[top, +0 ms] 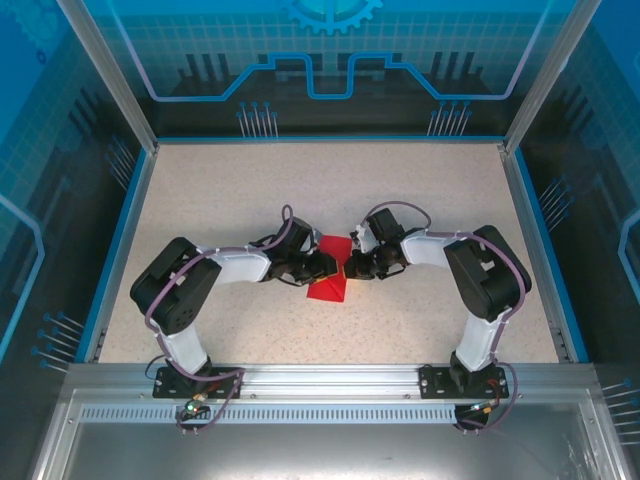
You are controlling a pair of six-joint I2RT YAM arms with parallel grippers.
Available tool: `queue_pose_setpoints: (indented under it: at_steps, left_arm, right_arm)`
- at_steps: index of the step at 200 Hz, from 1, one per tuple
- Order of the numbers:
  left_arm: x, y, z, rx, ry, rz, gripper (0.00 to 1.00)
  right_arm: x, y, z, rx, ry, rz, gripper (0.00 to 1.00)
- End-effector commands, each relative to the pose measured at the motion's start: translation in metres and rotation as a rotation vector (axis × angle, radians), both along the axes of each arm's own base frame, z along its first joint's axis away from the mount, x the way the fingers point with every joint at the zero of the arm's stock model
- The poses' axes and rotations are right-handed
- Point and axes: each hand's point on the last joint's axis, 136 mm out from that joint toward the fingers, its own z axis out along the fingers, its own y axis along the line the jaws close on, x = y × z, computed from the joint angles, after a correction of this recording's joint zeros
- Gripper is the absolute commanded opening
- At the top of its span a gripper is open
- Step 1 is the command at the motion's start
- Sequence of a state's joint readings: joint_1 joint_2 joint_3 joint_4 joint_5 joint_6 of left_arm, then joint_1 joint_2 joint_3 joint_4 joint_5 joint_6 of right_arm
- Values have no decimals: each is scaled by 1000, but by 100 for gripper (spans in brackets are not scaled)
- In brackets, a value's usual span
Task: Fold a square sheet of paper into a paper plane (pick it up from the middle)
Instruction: Fold the triangle a second time at the center of the table.
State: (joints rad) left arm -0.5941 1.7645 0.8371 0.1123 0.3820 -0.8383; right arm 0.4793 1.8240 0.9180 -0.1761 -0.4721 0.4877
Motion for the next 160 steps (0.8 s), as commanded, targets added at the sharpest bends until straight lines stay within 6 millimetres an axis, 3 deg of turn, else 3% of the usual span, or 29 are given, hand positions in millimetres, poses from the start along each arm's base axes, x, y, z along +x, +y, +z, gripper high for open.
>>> queue_pose_setpoints:
  at_steps: [1, 75, 126, 160]
  left_arm:
    - [-13, 7, -20, 39, 57, 3, 28]
    - [-16, 12, -29, 65, 78, 18, 28]
    - [-20, 20, -39, 107, 110, 39, 26]
    - [-21, 22, -43, 113, 119, 47, 24]
  right_arm:
    - [-4, -1, -10, -49, 19, 19, 10]
    - [-5, 0, -10, -57, 25, 22, 12]
    - [4, -11, 40, -69, -107, -51, 28]
    - [-15, -19, 52, -129, -150, -38, 29]
